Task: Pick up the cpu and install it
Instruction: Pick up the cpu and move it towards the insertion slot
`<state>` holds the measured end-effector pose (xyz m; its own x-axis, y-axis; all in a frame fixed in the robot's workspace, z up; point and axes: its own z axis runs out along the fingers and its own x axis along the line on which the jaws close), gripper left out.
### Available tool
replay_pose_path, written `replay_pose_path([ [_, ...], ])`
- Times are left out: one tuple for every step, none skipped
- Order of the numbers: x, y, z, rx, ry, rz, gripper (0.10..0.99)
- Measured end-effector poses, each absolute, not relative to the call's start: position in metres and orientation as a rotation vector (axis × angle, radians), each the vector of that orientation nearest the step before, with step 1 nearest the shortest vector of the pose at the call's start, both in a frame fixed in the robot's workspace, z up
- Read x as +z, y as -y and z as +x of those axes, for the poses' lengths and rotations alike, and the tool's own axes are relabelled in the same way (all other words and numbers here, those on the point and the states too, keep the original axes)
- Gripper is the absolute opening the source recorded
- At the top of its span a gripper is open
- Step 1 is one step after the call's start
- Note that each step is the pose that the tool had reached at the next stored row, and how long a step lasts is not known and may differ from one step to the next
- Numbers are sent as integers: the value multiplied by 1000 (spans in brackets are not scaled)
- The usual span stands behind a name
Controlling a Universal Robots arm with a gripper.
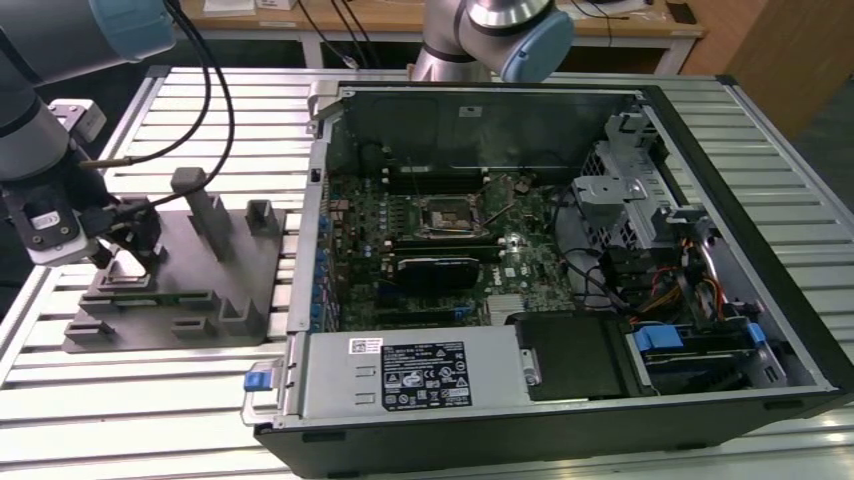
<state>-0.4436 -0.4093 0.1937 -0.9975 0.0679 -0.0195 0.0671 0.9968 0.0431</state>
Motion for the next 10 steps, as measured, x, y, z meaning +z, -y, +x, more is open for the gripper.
replay_pose_path([
  [194,409,-444,66,-3118,105,588],
  [194,409,-444,66,-3118,105,588],
  [194,409,-444,66,-3118,105,588],
  [193,409,-444,66,-3118,105,588],
  [193,409,-444,66,-3118,105,588],
  [193,409,-444,66,-3118,104,588],
  [193,409,-444,66,-3118,104,588],
  [193,409,-444,66,-3118,103,588],
  [193,409,-444,66,-3118,102,588],
  [192,409,-444,66,-3118,101,588],
])
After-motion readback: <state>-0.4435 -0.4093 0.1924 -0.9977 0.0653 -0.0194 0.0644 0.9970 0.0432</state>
